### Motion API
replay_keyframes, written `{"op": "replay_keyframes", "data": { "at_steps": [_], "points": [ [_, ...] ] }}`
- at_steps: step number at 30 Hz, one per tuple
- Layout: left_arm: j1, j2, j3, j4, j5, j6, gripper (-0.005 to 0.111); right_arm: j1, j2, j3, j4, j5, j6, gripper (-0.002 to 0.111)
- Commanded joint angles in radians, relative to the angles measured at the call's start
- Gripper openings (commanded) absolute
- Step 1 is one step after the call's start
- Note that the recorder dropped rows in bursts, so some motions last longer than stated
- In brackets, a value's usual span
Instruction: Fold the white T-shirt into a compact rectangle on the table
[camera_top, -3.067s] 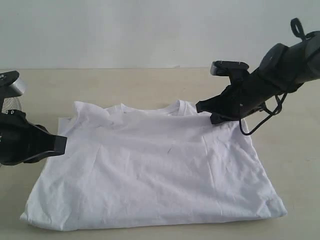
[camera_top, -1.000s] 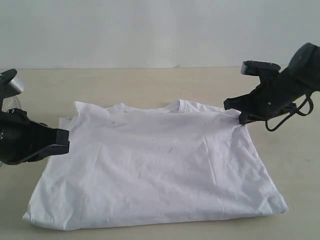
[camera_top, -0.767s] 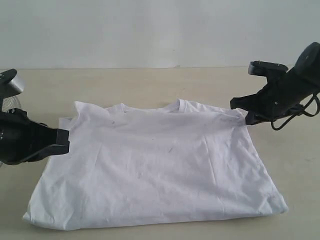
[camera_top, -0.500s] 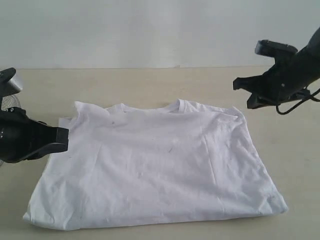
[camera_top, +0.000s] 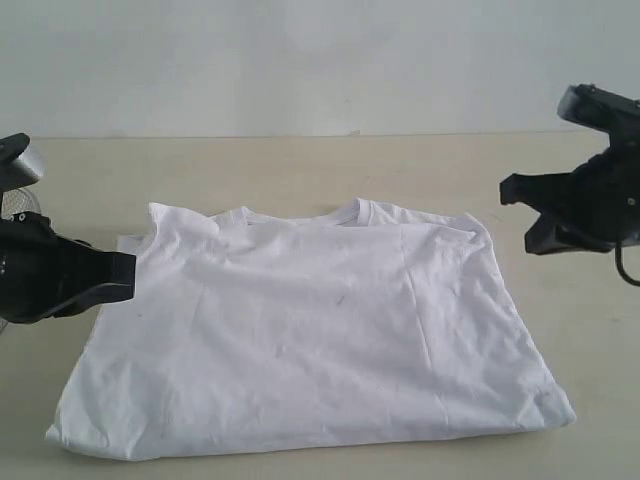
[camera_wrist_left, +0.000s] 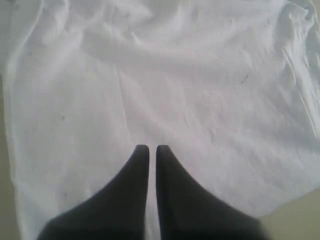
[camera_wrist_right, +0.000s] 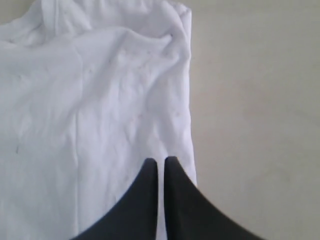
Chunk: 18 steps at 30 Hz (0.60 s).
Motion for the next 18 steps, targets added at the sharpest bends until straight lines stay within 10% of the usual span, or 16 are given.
{"op": "replay_keyframes", "data": {
  "at_steps": [1,18],
  "points": [
    [-0.008,-0.005,0.005,-0.012,-0.008,-0.001,0.005,-0.006,-0.052,0.095,0.008,-0.045,-0.006,0.000],
    [-0.008,-0.005,0.005,-0.012,-0.008,-0.001,0.005,0.035,-0.062,0.162,0.109,-0.064,-0.103,0.000]
  ]
}}
